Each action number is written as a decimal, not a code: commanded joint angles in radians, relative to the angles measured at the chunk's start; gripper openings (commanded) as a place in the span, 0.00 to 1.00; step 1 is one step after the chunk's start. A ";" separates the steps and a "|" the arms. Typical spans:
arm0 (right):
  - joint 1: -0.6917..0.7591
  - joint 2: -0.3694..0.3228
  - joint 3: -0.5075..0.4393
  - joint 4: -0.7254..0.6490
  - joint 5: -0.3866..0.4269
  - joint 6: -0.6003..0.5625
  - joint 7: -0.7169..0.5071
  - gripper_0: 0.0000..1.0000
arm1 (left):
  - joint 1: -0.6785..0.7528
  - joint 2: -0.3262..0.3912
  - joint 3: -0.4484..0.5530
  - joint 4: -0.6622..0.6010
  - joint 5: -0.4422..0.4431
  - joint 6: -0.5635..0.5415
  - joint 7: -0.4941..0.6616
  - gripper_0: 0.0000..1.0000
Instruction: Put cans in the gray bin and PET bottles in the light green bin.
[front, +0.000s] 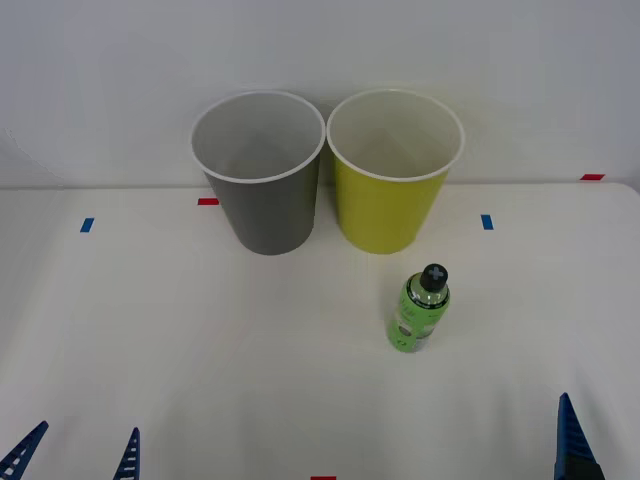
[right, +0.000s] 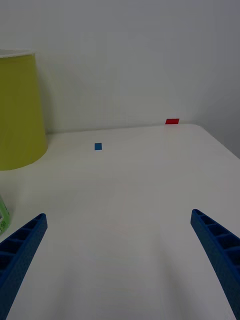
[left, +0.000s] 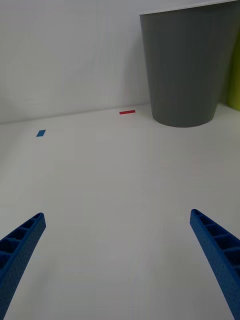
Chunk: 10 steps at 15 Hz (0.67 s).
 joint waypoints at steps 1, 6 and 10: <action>0.000 0.000 0.000 0.000 0.000 0.000 0.000 1.00 | 0.000 0.000 0.000 0.000 0.000 0.000 0.000 1.00; 0.000 0.000 0.000 0.000 0.000 0.000 0.000 1.00 | 0.000 0.000 0.000 0.000 0.000 0.000 0.000 1.00; 0.000 0.000 0.000 0.000 0.000 0.000 0.000 1.00 | 0.000 0.000 0.000 0.000 0.000 0.000 0.000 1.00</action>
